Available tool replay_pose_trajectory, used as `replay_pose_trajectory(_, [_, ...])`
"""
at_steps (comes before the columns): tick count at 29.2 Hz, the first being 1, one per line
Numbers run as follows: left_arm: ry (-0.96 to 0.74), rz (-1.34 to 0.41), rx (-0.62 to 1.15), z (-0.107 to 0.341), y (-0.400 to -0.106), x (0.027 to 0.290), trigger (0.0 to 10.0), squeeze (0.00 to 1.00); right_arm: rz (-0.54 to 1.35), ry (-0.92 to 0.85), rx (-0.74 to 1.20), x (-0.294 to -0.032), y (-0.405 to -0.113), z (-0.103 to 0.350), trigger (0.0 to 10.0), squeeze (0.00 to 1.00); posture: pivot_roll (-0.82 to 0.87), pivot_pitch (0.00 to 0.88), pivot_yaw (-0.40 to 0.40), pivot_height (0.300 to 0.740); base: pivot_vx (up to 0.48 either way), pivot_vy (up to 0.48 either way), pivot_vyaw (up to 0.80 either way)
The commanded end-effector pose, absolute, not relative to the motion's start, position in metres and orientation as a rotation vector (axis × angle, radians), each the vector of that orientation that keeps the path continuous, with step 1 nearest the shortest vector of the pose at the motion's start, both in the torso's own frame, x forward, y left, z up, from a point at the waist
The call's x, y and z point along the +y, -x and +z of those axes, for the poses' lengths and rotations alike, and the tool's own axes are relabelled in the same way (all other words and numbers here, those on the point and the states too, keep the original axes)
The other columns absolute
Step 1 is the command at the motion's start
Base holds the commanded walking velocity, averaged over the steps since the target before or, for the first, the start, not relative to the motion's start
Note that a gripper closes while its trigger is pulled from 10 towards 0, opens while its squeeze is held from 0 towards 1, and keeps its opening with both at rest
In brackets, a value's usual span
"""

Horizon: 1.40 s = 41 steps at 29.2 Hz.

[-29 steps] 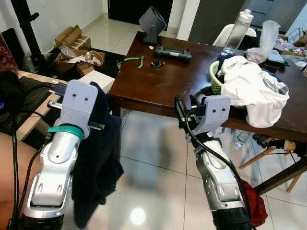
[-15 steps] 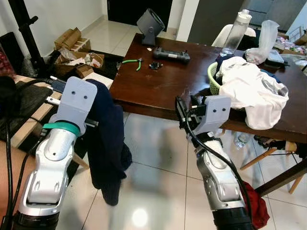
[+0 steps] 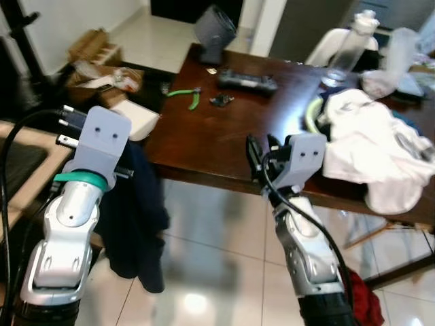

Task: Hang hanger

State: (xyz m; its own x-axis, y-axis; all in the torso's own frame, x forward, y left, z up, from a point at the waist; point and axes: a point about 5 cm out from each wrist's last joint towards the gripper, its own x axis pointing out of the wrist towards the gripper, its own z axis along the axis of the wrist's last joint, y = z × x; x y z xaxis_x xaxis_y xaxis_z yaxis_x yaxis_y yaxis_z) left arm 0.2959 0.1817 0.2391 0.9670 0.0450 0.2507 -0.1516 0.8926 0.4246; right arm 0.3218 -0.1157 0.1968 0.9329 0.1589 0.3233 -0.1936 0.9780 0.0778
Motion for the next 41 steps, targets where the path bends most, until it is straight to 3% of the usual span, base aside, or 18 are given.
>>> replay_pose_trajectory(1, [-0.459,0.066,-0.295,0.247,-0.294,0.172,10.0,0.00,0.138,-0.122,-0.306,-0.126,-0.322,0.194,10.0,0.00,0.10,0.043,-0.009,0.740,0.480,0.000,-0.80])
replay_pose_trajectory(11, [-0.477,0.040,-0.339,0.252,-0.294,0.167,10.0,0.00,0.102,-0.115,-0.309,-0.129,-0.324,0.194,10.0,0.00,0.10,0.040,-0.007,0.740,0.476,0.000,-0.24])
replay_pose_trajectory(17, [-0.566,0.038,-0.406,0.261,-0.290,0.164,10.0,0.00,0.116,-0.114,-0.314,-0.127,-0.324,0.195,10.0,0.00,0.10,0.041,-0.009,0.740,0.000,0.000,0.00])
replay_pose_trajectory(23, [-0.678,0.003,-0.563,0.289,-0.285,0.163,10.0,0.00,0.126,-0.118,-0.321,-0.126,-0.324,0.196,10.0,0.00,0.11,0.043,-0.012,0.740,0.000,0.000,0.00])
replay_pose_trajectory(26, [-0.766,-0.080,-0.719,0.331,-0.286,0.164,10.0,0.00,0.145,-0.119,-0.335,-0.123,-0.323,0.199,10.0,0.00,0.12,0.056,-0.018,0.740,0.000,0.000,0.00])
replay_pose_trajectory(28, [-0.766,-0.080,-0.719,0.331,-0.286,0.164,10.0,0.00,0.145,-0.119,-0.335,-0.123,-0.323,0.199,10.0,0.00,0.12,0.056,-0.018,0.740,0.000,0.000,0.00])
replay_pose_trajectory(34, [-0.783,-0.087,-0.820,0.394,-0.328,0.187,10.0,0.00,0.164,-0.118,-0.356,-0.120,-0.320,0.206,10.0,0.00,0.10,0.098,-0.024,0.740,0.000,0.000,0.00])
replay_pose_trajectory(36, [-0.783,-0.087,-0.820,0.394,-0.328,0.187,10.0,0.00,0.164,-0.118,-0.356,-0.120,-0.320,0.206,10.0,0.00,0.10,0.098,-0.024,0.740,0.000,0.000,0.00])
replay_pose_trajectory(38, [-0.758,-0.043,-0.807,0.414,-0.354,0.193,10.0,0.00,0.160,-0.111,-0.355,-0.124,-0.314,0.206,10.0,0.00,0.07,0.113,-0.022,0.740,0.000,0.000,0.00])
replay_pose_trajectory(41, [-0.772,-0.043,-0.795,0.417,-0.363,0.188,10.0,0.00,0.156,-0.104,-0.354,-0.126,-0.312,0.207,10.0,0.00,0.05,0.120,-0.024,0.740,0.000,0.000,0.00])
